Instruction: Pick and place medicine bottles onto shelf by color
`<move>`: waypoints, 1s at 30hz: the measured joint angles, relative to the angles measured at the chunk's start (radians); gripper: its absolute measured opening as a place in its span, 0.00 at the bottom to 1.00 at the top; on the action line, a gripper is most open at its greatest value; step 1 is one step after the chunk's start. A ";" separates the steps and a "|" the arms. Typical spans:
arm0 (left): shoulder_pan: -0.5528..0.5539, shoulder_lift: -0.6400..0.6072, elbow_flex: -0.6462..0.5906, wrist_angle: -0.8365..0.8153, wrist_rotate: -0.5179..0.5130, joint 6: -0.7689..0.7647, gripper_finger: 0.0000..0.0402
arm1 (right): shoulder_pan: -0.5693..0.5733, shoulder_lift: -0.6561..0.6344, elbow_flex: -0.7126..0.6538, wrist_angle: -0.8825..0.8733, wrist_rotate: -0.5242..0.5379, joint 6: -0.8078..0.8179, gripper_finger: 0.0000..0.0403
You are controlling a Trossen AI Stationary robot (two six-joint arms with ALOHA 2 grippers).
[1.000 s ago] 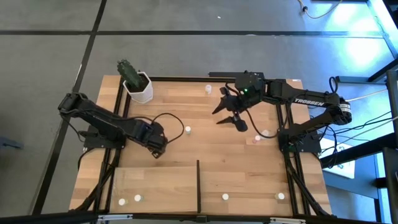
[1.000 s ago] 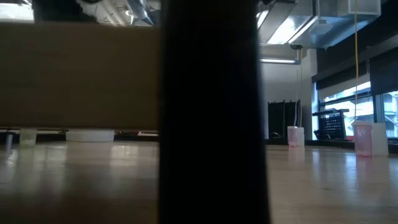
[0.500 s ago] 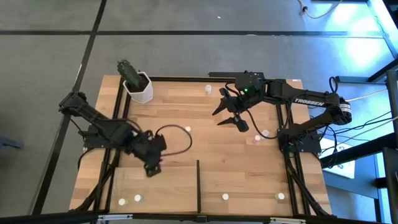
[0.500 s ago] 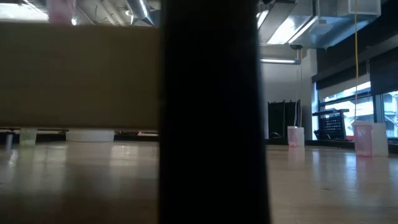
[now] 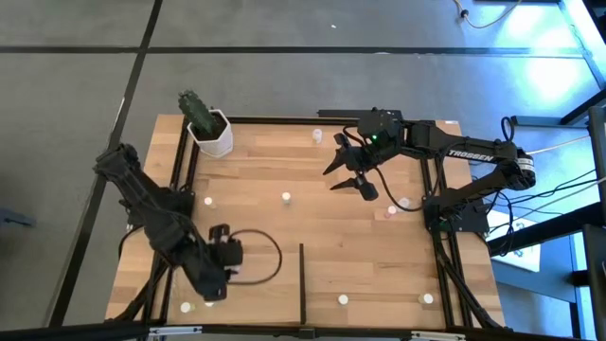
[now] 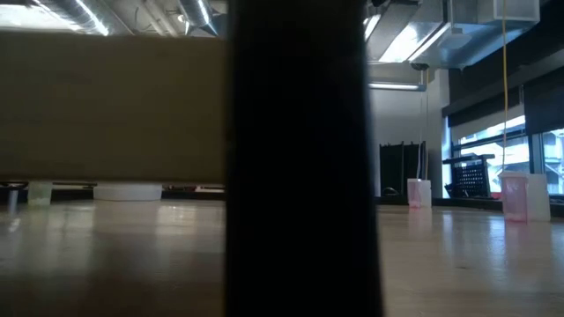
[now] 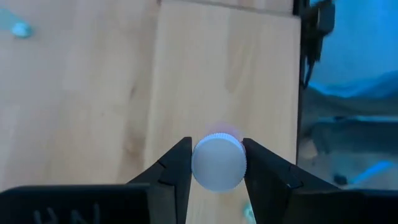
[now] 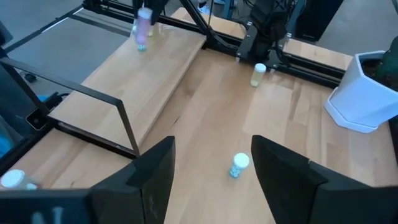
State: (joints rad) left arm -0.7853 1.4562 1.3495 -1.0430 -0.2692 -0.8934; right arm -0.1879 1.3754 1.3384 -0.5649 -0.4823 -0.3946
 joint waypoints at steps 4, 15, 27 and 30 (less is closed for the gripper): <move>-0.036 0.054 0.000 0.056 0.005 0.035 0.28 | 0.000 0.000 0.000 0.000 0.000 0.000 0.53; -0.099 0.132 -0.001 0.098 -0.004 0.031 0.28 | 0.000 0.000 0.000 0.006 0.000 0.000 0.53; -0.108 0.189 -0.001 0.120 -0.011 0.005 0.28 | 0.000 0.000 0.000 0.006 0.001 0.000 0.53; -0.109 0.189 -0.001 0.120 -0.032 -0.012 0.28 | 0.000 0.000 0.000 0.006 0.001 0.000 0.53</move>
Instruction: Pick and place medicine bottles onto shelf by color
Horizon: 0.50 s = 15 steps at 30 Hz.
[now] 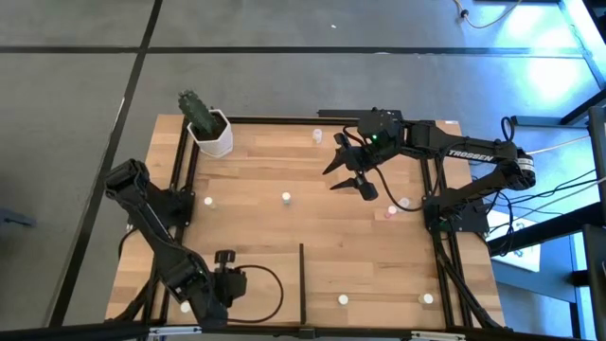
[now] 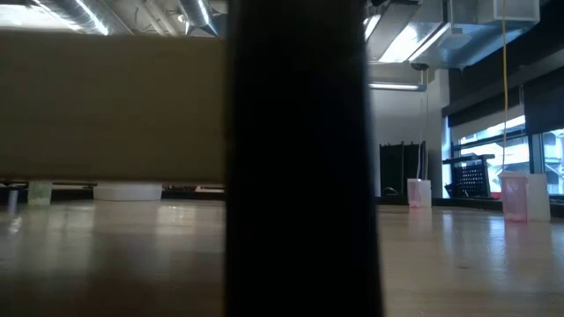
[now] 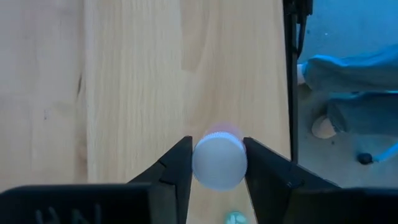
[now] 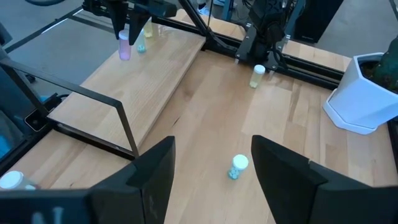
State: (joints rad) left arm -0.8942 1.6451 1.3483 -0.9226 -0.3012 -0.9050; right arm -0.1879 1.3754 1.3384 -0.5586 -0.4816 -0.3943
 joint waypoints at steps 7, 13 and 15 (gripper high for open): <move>-0.022 0.007 0.000 0.005 -0.008 -0.028 0.28 | 0.000 0.000 0.000 0.000 0.000 0.000 0.53; -0.041 0.030 0.001 0.027 -0.008 -0.057 0.28 | 0.000 0.000 0.000 0.001 0.001 0.000 0.53; -0.045 0.053 0.000 0.028 0.003 -0.058 0.28 | 0.000 0.000 0.000 0.000 0.001 0.000 0.53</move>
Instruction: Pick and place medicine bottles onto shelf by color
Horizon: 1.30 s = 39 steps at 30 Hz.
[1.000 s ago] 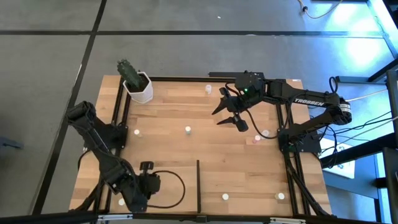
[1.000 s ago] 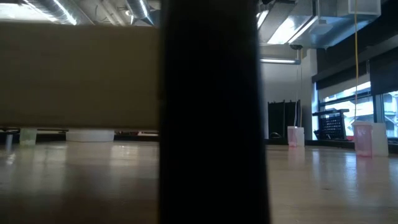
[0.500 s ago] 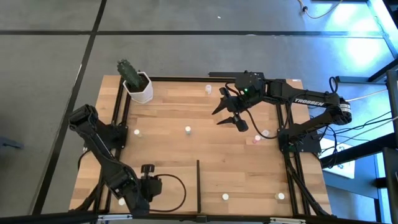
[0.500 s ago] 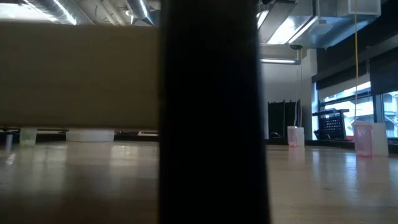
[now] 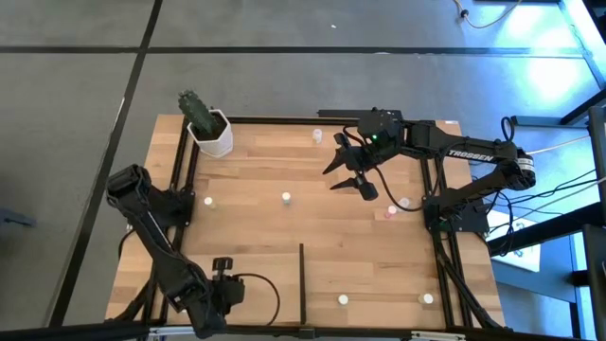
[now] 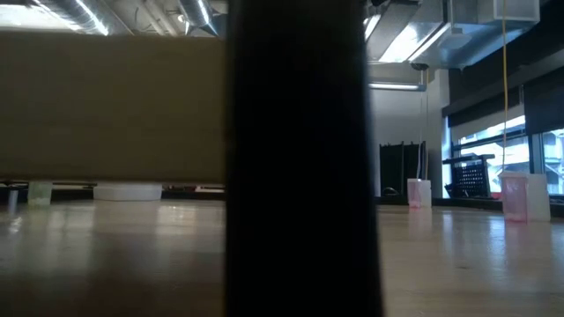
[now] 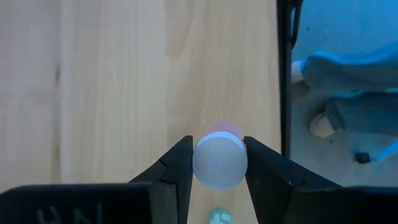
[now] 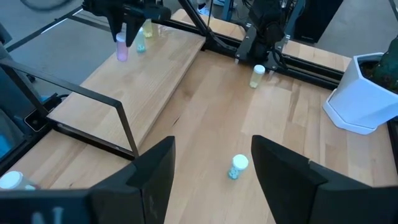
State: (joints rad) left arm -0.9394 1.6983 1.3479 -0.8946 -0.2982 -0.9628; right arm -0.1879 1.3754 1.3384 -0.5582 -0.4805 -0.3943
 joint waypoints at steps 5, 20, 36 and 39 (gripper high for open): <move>0.000 0.028 0.000 0.007 0.000 0.003 0.28 | 0.000 0.000 0.000 0.000 0.000 0.000 0.53; 0.001 0.030 0.000 -0.004 0.000 0.004 0.28 | 0.000 0.000 0.000 0.000 -0.001 0.000 0.53; 0.001 0.048 0.001 0.010 0.000 -0.004 0.31 | 0.000 0.000 0.000 0.000 -0.002 0.000 0.53; 0.001 0.048 0.001 0.012 0.000 -0.008 0.33 | 0.000 0.000 0.000 0.000 -0.002 0.000 0.53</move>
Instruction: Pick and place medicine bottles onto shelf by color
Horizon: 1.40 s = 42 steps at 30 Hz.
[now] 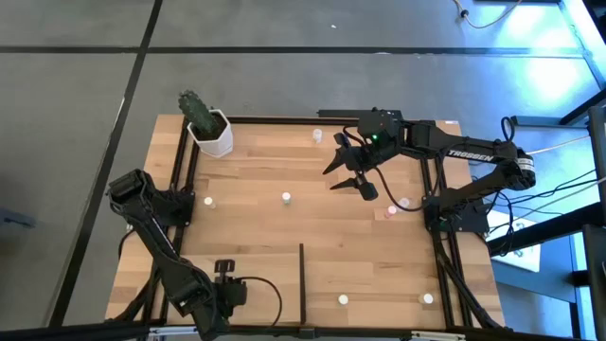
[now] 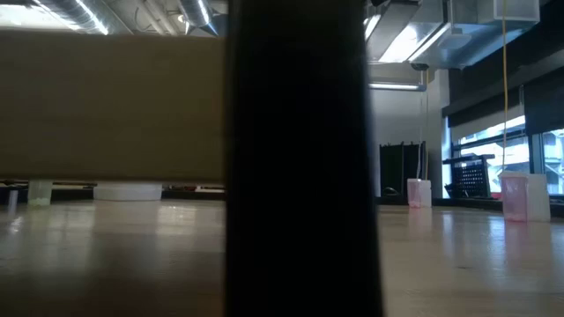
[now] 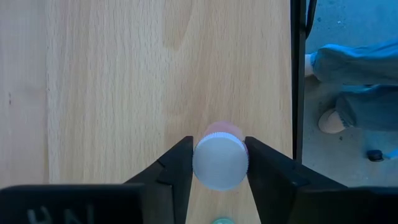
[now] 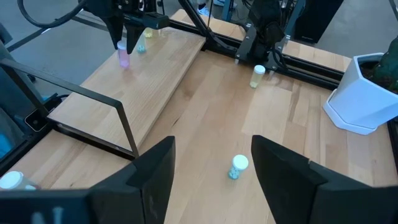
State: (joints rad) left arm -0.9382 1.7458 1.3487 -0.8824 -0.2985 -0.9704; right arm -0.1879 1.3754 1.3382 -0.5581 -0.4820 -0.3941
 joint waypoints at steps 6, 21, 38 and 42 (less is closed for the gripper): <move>0.000 0.004 0.000 0.008 0.000 -0.006 0.38 | 0.000 0.000 0.000 0.000 0.000 0.000 0.53; 0.000 0.011 0.017 0.004 0.010 -0.022 0.48 | 0.000 0.000 0.000 0.000 0.000 0.000 0.53; 0.002 0.008 0.295 -0.457 -0.097 -0.091 0.48 | 0.000 0.000 0.000 0.000 0.000 0.000 0.53; 0.007 0.008 0.339 -0.584 -0.136 -0.136 0.48 | 0.000 0.000 0.000 0.000 0.000 0.000 0.53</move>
State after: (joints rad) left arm -0.9311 1.7535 1.6873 -1.4669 -0.4347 -1.1067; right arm -0.1879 1.3754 1.3380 -0.5583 -0.4816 -0.3939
